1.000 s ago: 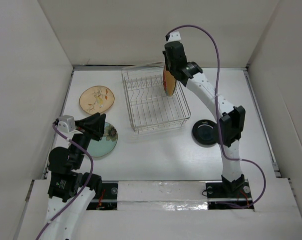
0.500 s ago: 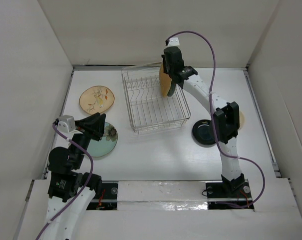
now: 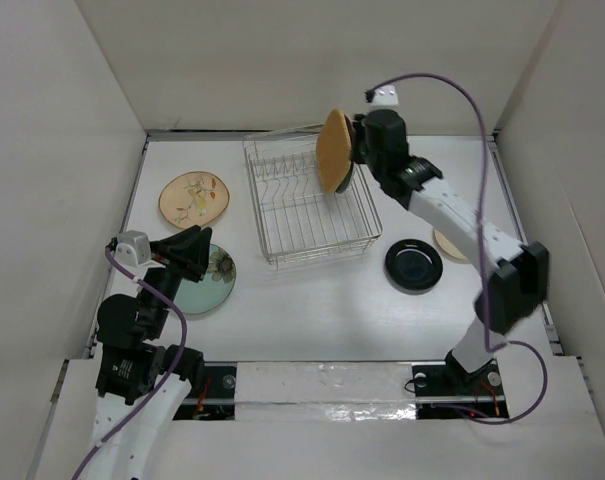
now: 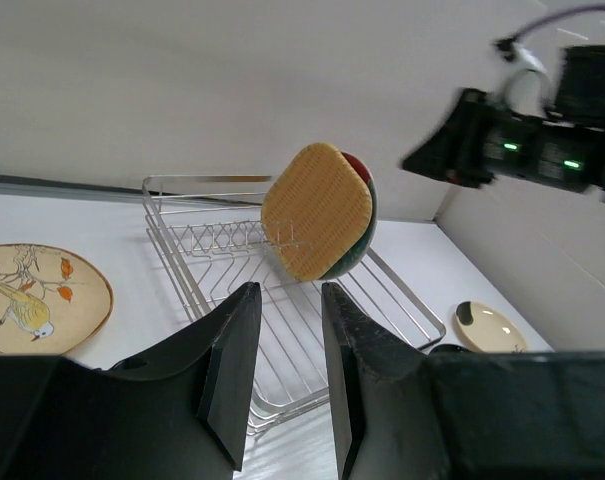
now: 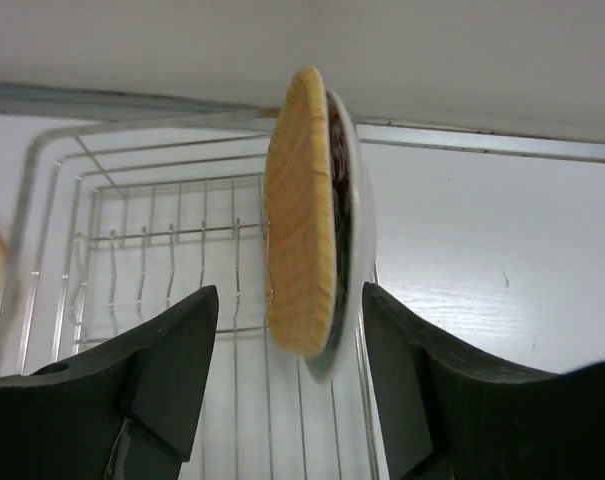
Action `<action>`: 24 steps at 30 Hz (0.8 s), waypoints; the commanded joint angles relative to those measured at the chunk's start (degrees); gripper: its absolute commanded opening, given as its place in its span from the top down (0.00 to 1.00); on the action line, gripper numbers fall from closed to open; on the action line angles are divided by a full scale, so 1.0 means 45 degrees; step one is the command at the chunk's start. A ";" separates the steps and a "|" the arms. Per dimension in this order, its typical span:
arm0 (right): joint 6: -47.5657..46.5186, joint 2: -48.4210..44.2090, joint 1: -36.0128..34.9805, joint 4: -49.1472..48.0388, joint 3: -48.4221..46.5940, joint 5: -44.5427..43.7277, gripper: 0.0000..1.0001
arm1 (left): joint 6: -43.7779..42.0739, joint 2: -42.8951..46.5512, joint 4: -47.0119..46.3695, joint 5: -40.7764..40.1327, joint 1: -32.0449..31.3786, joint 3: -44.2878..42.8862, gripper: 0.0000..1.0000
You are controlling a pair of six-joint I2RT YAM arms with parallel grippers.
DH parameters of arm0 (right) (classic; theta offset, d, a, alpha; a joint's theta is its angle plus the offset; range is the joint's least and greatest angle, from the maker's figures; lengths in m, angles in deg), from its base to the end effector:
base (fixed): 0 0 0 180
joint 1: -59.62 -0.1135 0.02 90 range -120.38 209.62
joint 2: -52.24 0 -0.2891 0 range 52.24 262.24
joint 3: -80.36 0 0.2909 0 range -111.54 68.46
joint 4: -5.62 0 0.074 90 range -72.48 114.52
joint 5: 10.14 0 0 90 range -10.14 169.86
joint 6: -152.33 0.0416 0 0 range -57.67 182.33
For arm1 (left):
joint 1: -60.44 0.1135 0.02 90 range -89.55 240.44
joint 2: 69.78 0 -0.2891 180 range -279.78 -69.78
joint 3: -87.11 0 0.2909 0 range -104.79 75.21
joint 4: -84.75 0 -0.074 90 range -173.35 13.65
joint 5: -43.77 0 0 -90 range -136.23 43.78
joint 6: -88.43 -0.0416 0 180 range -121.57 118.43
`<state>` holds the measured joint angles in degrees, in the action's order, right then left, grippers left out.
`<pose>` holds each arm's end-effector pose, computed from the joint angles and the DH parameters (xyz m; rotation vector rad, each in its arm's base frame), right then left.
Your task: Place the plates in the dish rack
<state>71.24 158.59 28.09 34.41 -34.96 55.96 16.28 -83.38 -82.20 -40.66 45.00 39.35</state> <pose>0.4300 0.2440 0.3983 -0.0939 1.8845 0.0825 0.0831 -0.0272 0.3864 0.0609 1.2218 -0.5665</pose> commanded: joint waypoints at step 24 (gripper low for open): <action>0.6479 -1.0178 0.9897 -0.4413 1.8958 0.7554 0.43 | -0.0040 0.0719 -0.0509 0.0033 -0.0084 -0.0059 0.72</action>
<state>101.99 109.34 72.24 21.53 49.58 79.72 16.30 -80.91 -82.20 -40.66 45.00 39.35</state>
